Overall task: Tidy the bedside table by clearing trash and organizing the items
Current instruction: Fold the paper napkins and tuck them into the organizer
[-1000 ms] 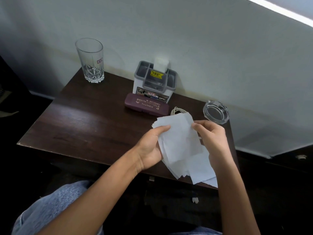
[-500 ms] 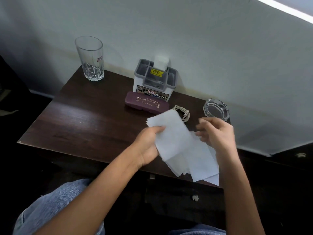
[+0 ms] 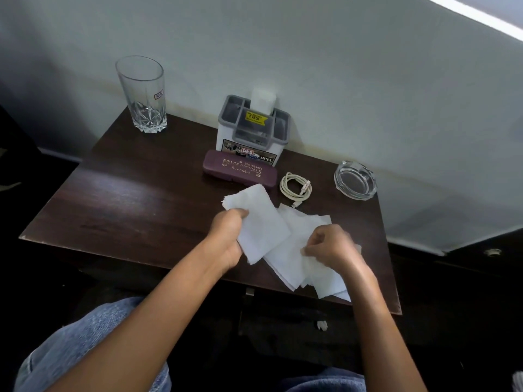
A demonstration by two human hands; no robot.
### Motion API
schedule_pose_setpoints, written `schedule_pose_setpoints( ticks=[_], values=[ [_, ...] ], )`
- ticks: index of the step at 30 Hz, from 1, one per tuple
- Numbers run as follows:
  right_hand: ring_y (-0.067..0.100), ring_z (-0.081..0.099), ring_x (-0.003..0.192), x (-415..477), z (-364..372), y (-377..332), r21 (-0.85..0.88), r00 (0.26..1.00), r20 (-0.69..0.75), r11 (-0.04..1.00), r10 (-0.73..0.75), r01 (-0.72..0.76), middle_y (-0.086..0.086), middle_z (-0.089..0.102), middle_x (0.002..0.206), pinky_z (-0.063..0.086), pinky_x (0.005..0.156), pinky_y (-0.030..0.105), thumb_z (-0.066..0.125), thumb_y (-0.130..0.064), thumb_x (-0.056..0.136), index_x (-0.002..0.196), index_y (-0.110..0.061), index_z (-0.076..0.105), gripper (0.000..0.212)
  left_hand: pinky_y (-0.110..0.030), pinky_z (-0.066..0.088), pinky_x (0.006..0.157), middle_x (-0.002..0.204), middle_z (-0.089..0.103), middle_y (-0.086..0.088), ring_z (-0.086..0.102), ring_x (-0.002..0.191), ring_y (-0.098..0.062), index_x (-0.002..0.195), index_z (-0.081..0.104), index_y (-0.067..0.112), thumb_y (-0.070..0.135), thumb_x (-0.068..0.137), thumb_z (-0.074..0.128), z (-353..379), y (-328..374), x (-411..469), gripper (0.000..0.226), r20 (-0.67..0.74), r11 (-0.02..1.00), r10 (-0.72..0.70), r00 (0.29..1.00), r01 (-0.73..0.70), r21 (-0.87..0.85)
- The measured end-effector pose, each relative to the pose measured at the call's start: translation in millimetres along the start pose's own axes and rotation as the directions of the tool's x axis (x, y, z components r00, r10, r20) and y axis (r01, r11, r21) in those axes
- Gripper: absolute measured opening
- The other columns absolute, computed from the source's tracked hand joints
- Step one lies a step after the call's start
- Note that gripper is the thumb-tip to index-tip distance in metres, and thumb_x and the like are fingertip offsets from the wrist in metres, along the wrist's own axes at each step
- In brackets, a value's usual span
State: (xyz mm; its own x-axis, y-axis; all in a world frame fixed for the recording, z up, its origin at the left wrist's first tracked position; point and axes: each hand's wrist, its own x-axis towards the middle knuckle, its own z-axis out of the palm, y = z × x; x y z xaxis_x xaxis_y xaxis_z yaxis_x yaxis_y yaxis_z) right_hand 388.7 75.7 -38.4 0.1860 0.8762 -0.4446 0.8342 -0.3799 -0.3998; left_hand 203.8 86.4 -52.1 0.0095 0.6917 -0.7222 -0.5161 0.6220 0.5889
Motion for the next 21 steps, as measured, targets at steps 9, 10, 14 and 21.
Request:
schedule_pose_setpoints(
  ticks=[9, 10, 14, 21],
  values=[
    [0.014, 0.059, 0.059, -12.9, -32.8, -2.7, 0.229, 0.998, -0.057, 0.973, 0.021, -0.007, 0.009, 0.064, 0.066, 0.046, 0.054, 0.024, 0.069, -0.008, 0.078, 0.071, -0.002, 0.067, 0.010, -0.045, 0.049, 0.091, 0.095, 0.065, -0.011, 0.062, 0.089, -0.028, 0.107, 0.057, 0.005, 0.008, 0.094, 0.046, 1.1, 0.9, -1.1, 0.017, 0.019, 1.000, 0.000, 1.000, 0.000, 0.016],
    [0.013, 0.058, 0.058, -17.5, -39.1, -5.3, 0.278, 0.996, -0.085, 0.960, 0.006, 0.018, 0.008, 0.064, 0.065, 0.046, 0.054, 0.023, 0.069, -0.007, 0.078, 0.074, 0.000, 0.067, 0.009, -0.045, 0.050, 0.090, 0.096, 0.065, -0.011, 0.062, 0.090, -0.028, 0.109, 0.057, 0.005, 0.008, 0.094, 0.046, 1.5, 0.6, -1.7, 0.019, 0.031, 1.000, 0.000, 1.000, 0.000, 0.018],
    [0.010, 0.056, 0.053, -34.6, -54.5, -22.6, 0.434, 0.983, -0.162, 0.889, -0.083, 0.147, 0.004, 0.062, 0.060, 0.046, 0.054, 0.021, 0.070, -0.006, 0.078, 0.077, 0.005, 0.064, 0.012, -0.043, 0.050, 0.084, 0.103, 0.066, -0.014, 0.062, 0.094, -0.029, 0.110, 0.059, 0.004, 0.010, 0.094, 0.046, 6.4, -1.6, -11.1, 0.021, 0.148, 0.998, -0.056, 0.987, 0.057, -0.008],
    [0.014, 0.056, 0.059, -43.4, -28.6, -62.5, 0.314, 0.922, -0.189, 0.869, -0.338, 0.383, 0.009, 0.063, 0.062, 0.044, 0.056, 0.028, 0.071, -0.010, 0.074, 0.063, -0.010, 0.064, 0.013, -0.033, 0.048, 0.073, 0.074, 0.072, -0.009, 0.068, 0.067, -0.021, 0.089, 0.069, 0.011, 0.042, 0.097, 0.031, 15.7, -5.3, -20.2, 0.050, 0.407, 0.978, -0.159, 0.899, 0.201, -0.061]
  ],
)
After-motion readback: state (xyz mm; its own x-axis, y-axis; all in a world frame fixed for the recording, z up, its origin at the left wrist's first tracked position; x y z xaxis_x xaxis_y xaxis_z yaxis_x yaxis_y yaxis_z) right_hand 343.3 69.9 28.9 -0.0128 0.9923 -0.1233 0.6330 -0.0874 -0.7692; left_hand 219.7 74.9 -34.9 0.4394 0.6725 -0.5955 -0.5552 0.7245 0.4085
